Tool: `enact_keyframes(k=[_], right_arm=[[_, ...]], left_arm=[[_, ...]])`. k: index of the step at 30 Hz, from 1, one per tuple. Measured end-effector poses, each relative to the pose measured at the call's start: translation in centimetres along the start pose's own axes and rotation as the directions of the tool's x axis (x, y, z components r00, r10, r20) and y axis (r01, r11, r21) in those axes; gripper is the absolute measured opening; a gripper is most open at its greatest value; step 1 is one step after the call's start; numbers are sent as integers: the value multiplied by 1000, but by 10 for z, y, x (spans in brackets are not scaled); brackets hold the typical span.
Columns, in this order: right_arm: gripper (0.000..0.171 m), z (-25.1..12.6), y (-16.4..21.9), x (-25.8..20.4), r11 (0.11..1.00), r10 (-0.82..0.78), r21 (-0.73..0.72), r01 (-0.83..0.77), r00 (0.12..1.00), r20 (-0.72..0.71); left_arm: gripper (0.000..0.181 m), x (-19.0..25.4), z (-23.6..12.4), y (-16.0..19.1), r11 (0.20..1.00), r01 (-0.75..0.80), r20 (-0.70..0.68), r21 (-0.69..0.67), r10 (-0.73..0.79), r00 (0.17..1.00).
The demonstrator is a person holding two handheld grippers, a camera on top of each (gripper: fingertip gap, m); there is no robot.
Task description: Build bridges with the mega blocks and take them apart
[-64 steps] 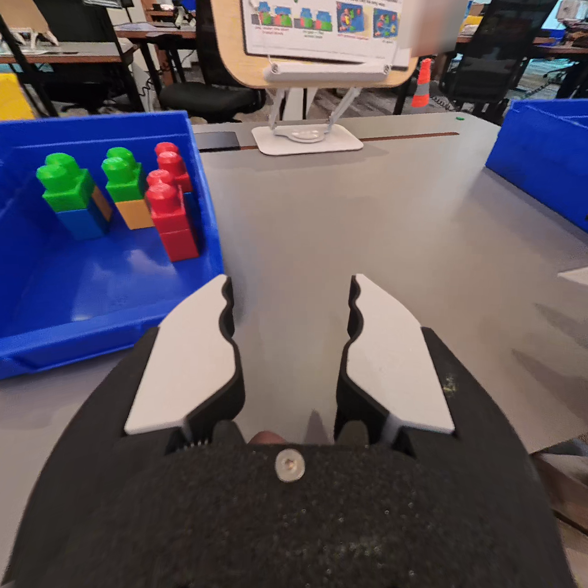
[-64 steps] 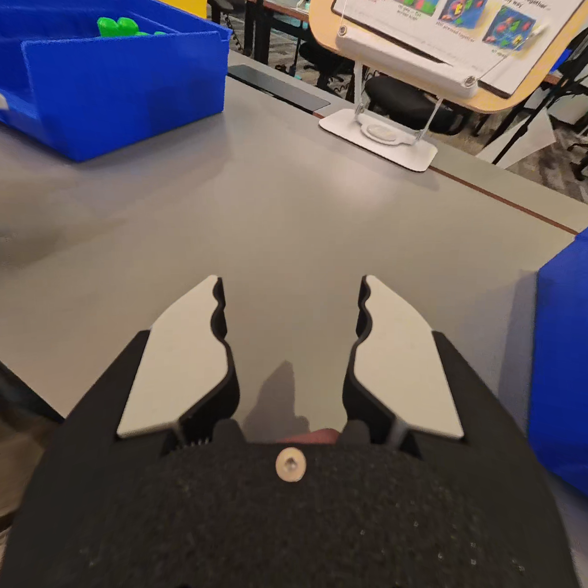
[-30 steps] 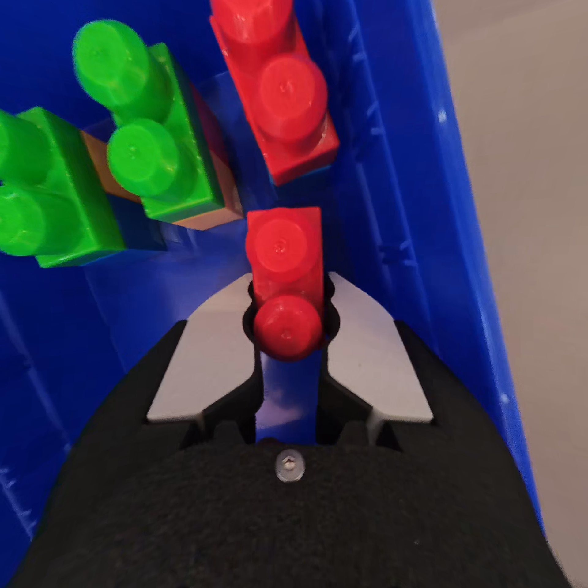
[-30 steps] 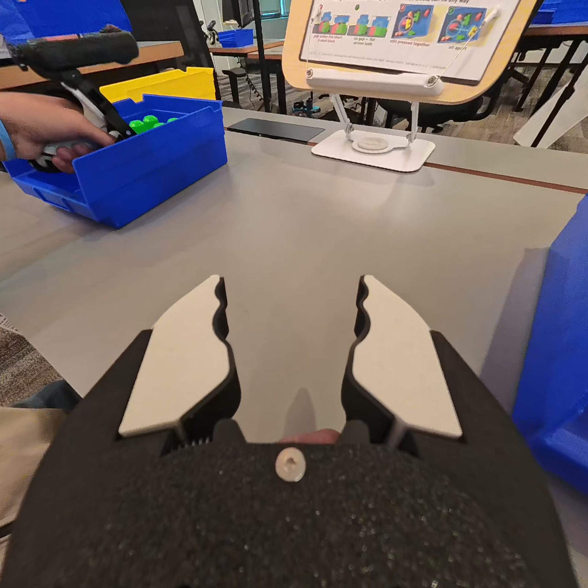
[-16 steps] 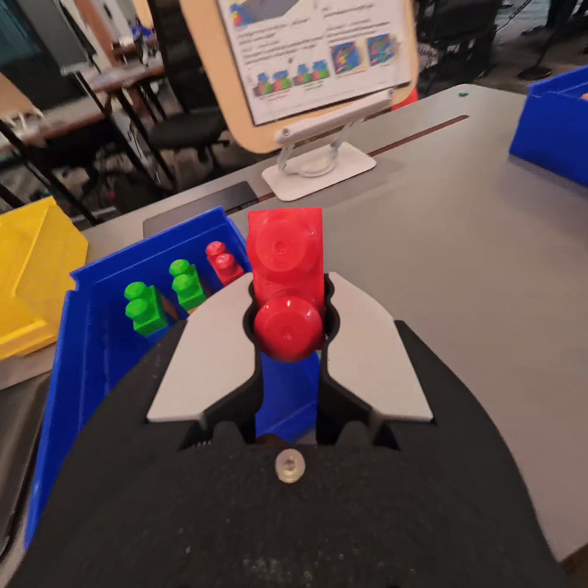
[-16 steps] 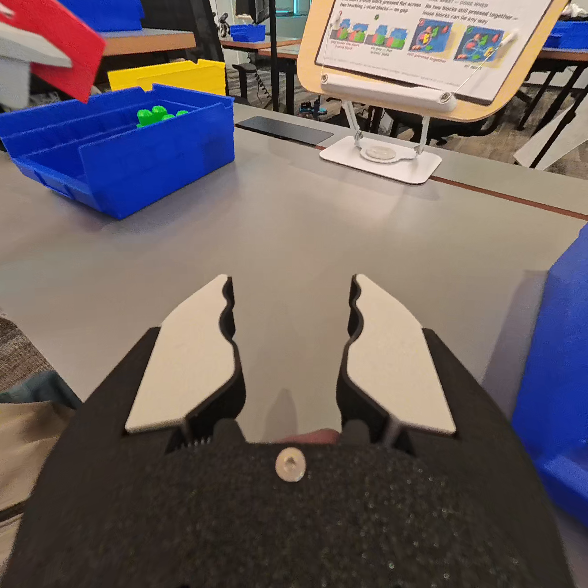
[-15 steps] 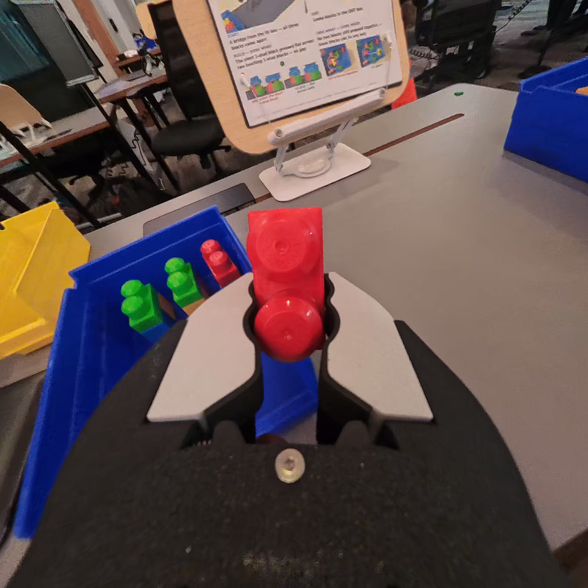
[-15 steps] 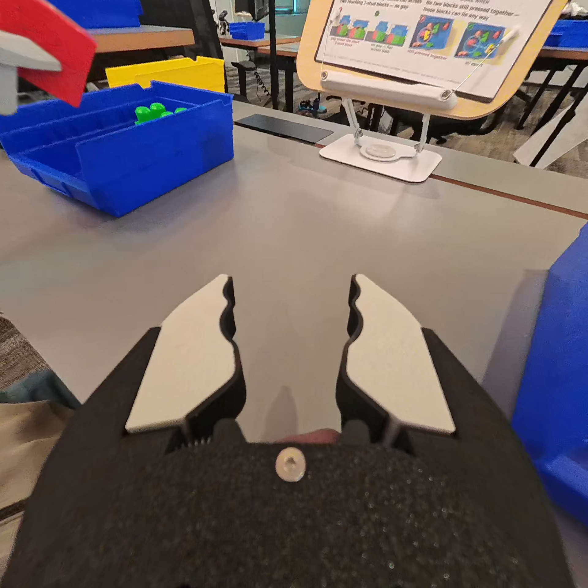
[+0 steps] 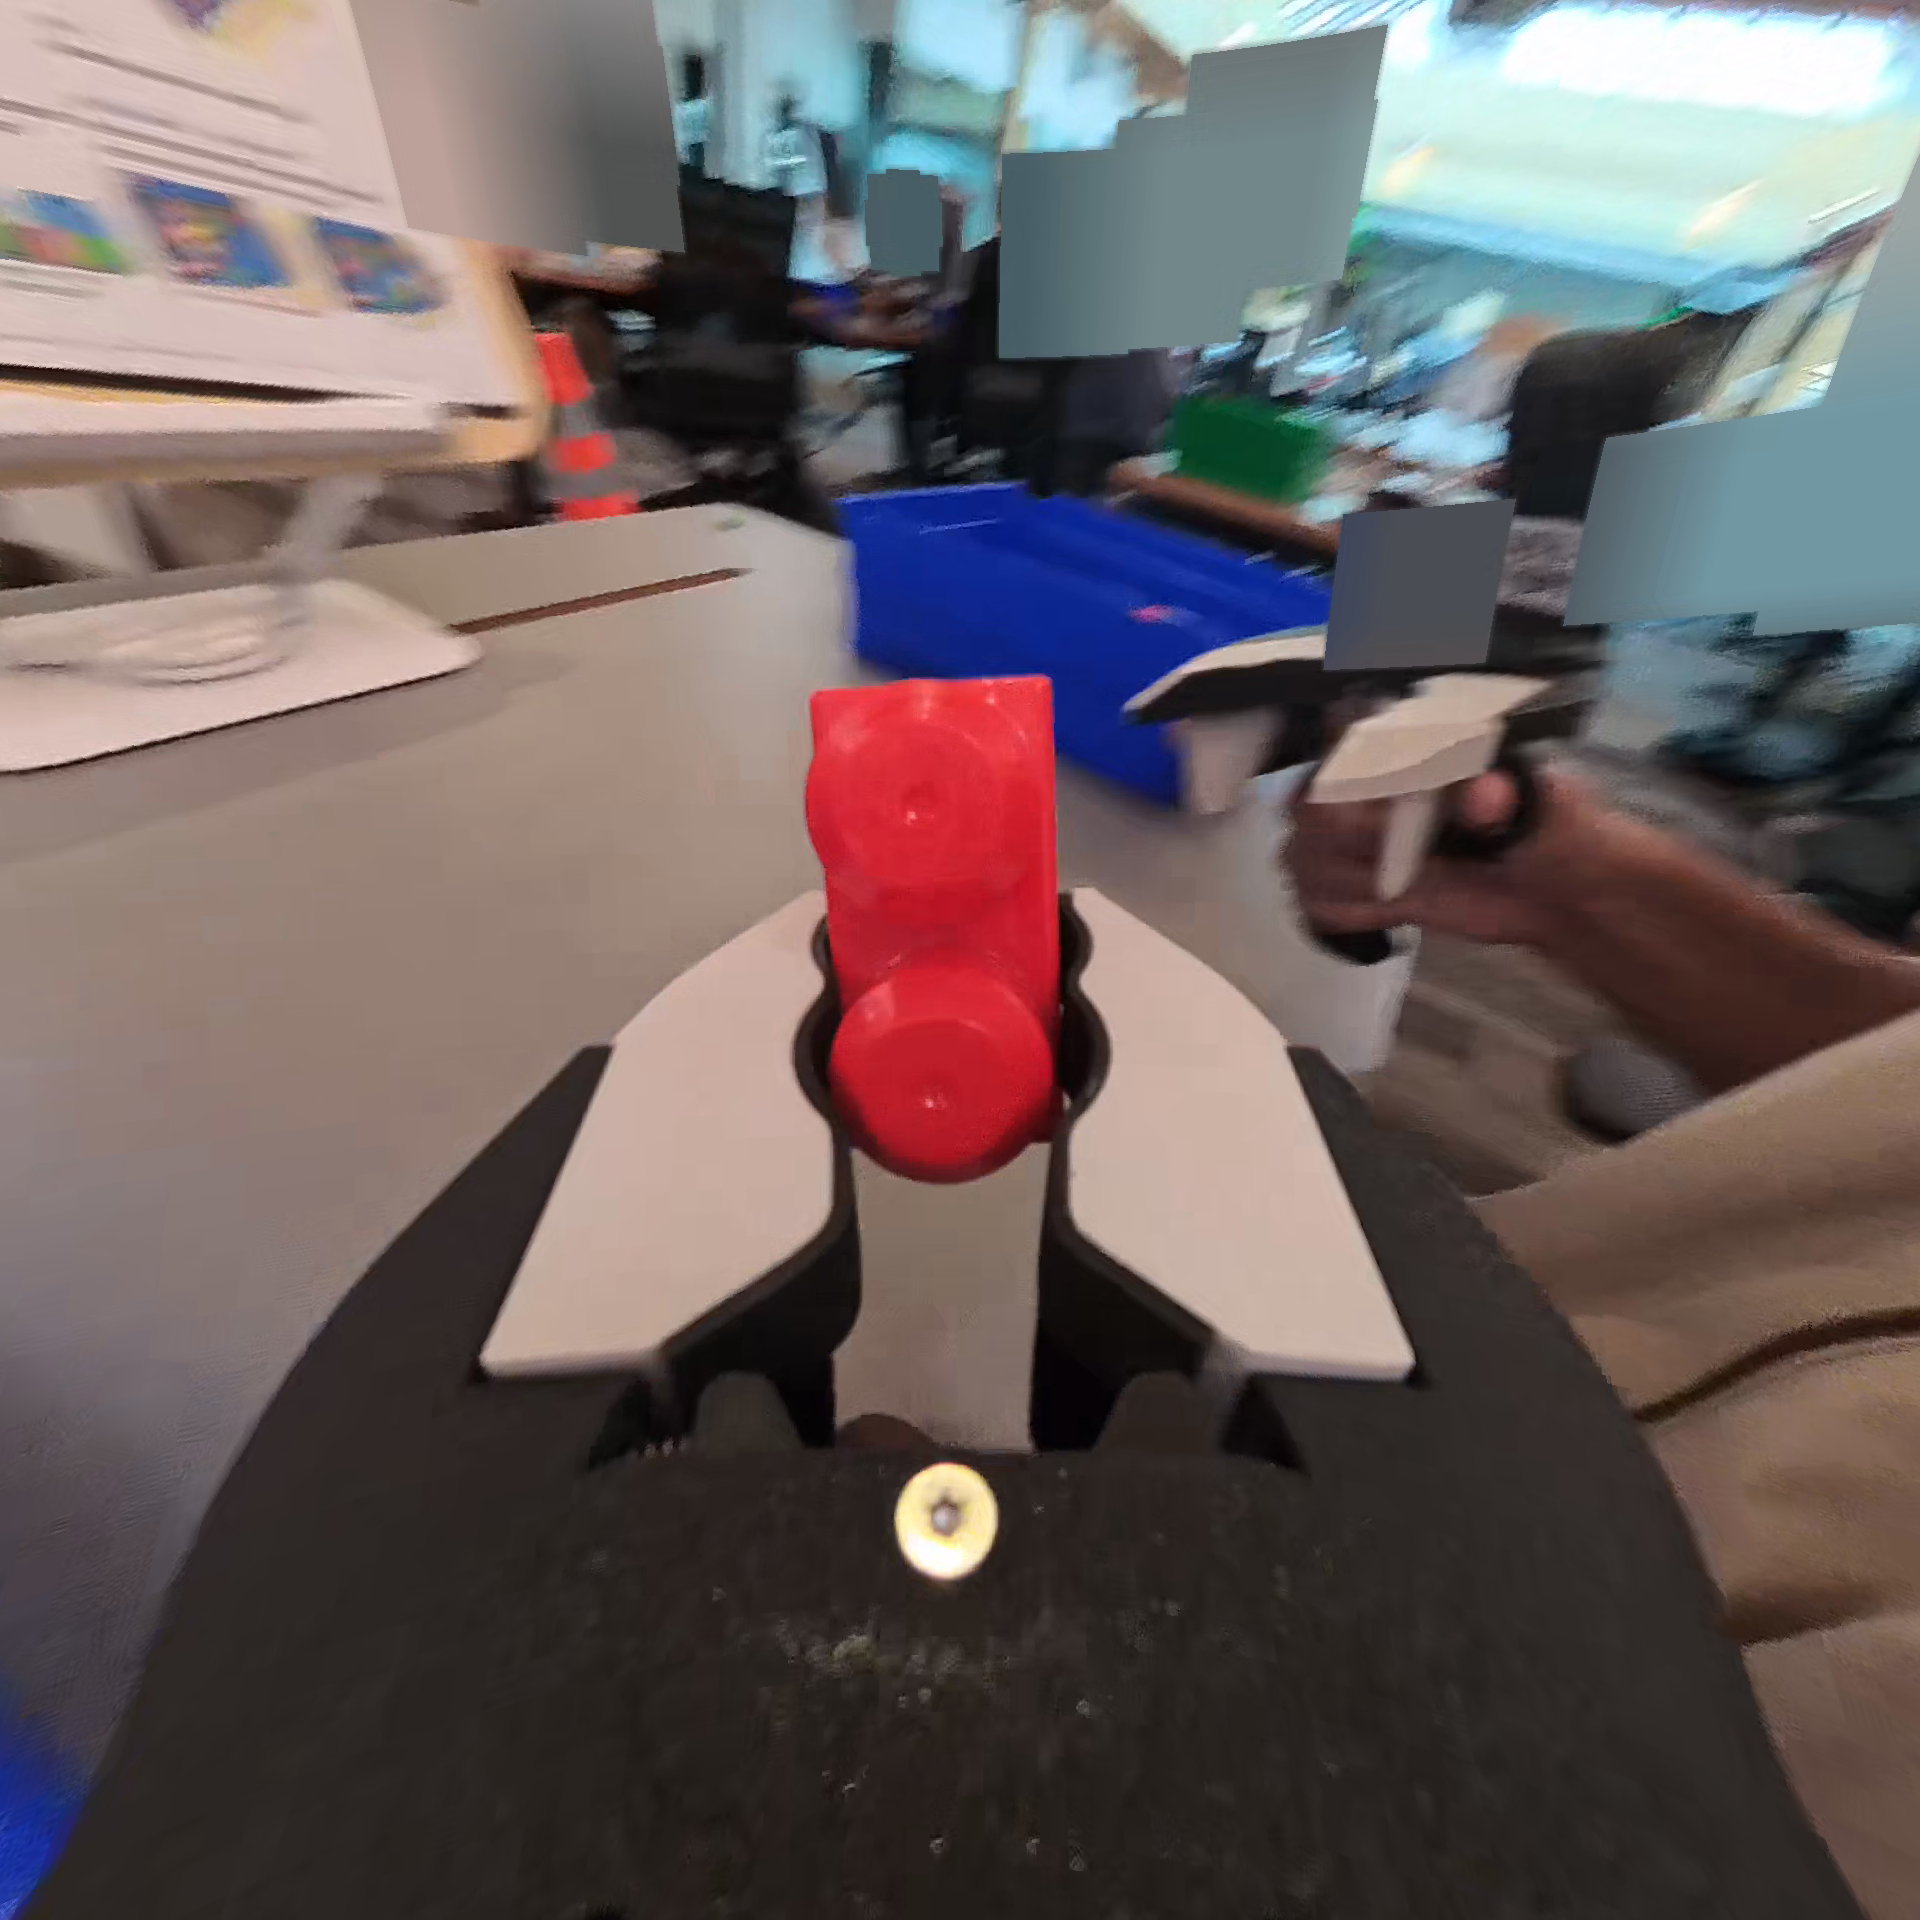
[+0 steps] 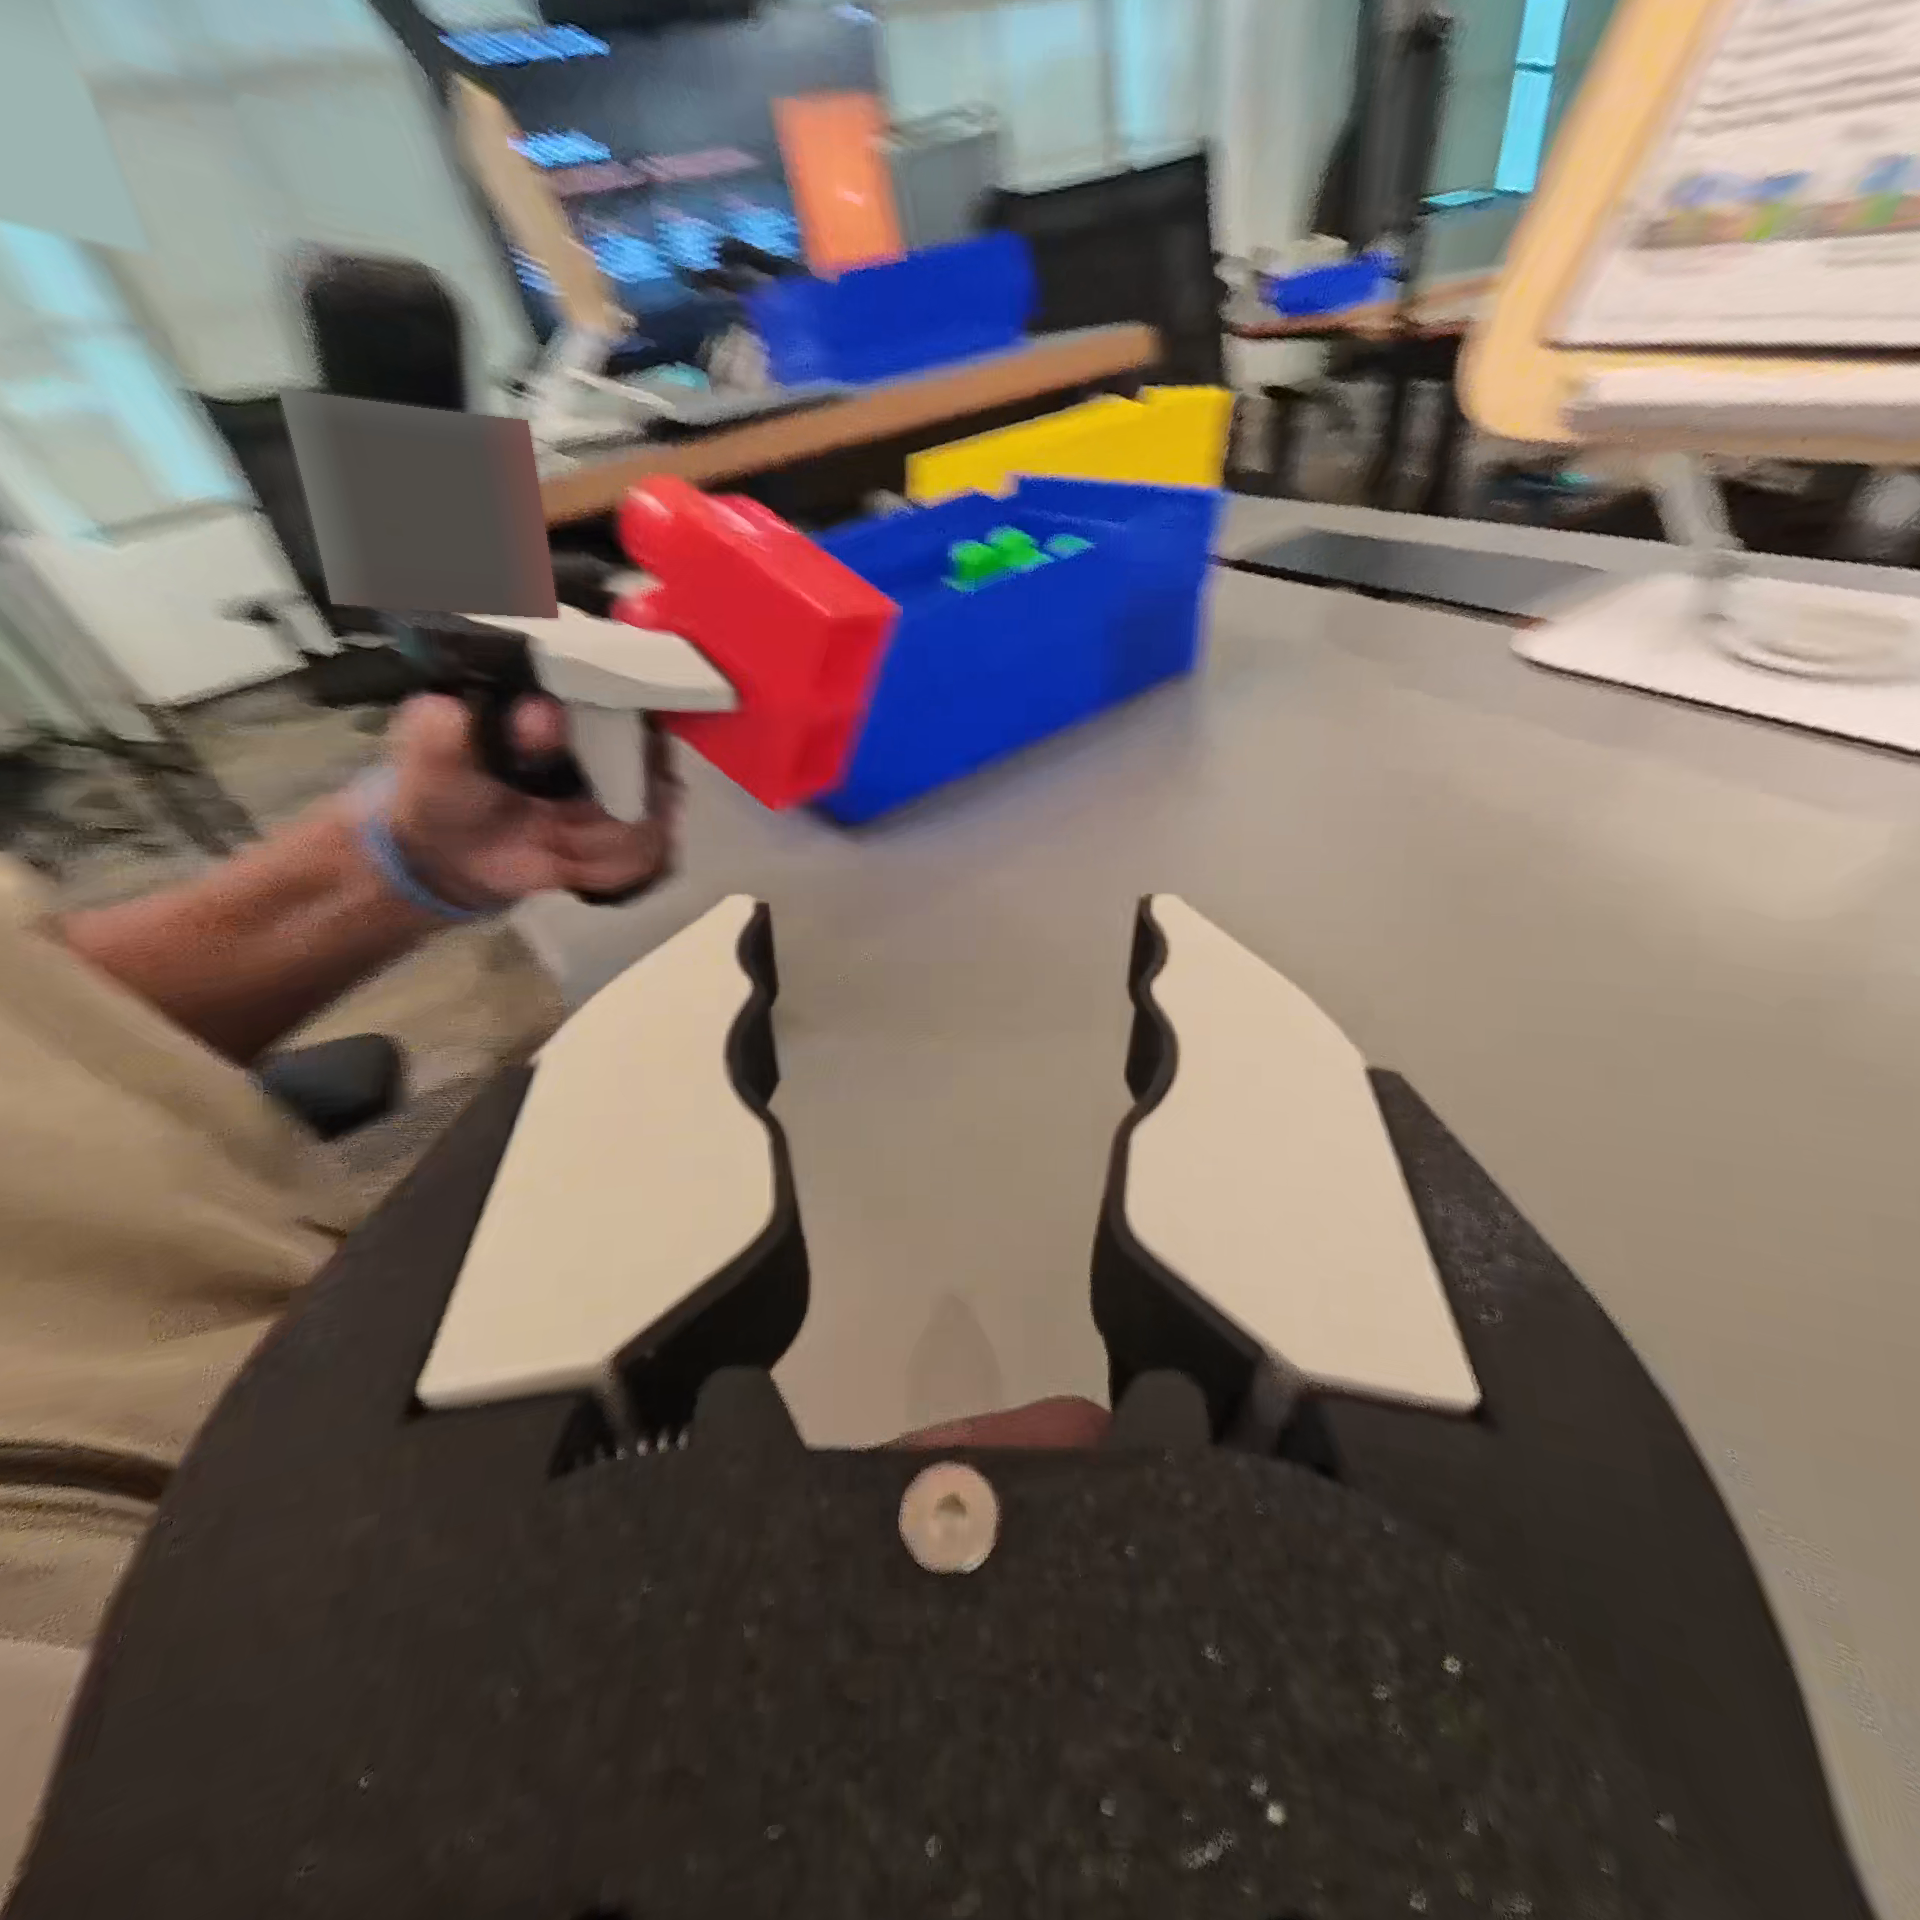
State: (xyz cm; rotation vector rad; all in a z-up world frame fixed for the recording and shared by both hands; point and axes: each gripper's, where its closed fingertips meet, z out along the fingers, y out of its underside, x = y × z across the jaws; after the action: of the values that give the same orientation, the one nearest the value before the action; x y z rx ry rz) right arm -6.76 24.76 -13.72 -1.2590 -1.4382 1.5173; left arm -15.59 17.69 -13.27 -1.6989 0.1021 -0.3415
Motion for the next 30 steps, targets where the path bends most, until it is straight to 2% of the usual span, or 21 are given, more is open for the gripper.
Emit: enact_keyframes(k=[3, 7, 9, 10, 11, 20, 22, 25, 28, 30], right_arm=[[69, 19, -21, -17, 996, 52, 63, -67, 975, 214], [63, 38, -32, -14, 983, 123, 92, -159, 942, 314], [52, 41, -33, -11, 977, 143, 101, -186, 932, 333], [40, 40, -34, -8, 973, 150, 119, -199, 931, 334], [37, 38, -34, -7, 969, 155, 130, -211, 926, 343], [35, 20, -30, -9, 966, 146, 143, -216, 909, 390], [35, 4, -32, 5, 962, 158, 156, -225, 922, 355], [35, -21, -28, 28, 975, 141, 142, -172, 969, 203], [36, -40, -15, 54, 994, 93, 66, -88, 994, -65], [36, -50, -4, 67, 999, 51, 9, -50, 968, -248]], left_arm=[[38, 24, 26, -11, 997, 63, -230, 41, -52, 972], [38, 40, 54, -15, 992, 124, -403, 35, -100, 910], [38, 45, 64, -14, 990, 136, -434, 31, -109, 894], [38, 47, 67, -11, 990, 142, -450, 17, -119, 885], [37, 48, 70, -11, 988, 152, -453, 24, -125, 882], [37, 53, 61, -14, 993, 103, -451, 50, -70, 890], [37, 38, 47, -28, 982, 160, -430, 99, -102, 897], [37, 13, 31, -21, 998, 28, -284, 64, -9, 959], [37, -6, 19, -10, 999, -34, -121, 17, 36, 992], [37, -25, 15, 4, 996, -79, 50, -39, 81, 995]])
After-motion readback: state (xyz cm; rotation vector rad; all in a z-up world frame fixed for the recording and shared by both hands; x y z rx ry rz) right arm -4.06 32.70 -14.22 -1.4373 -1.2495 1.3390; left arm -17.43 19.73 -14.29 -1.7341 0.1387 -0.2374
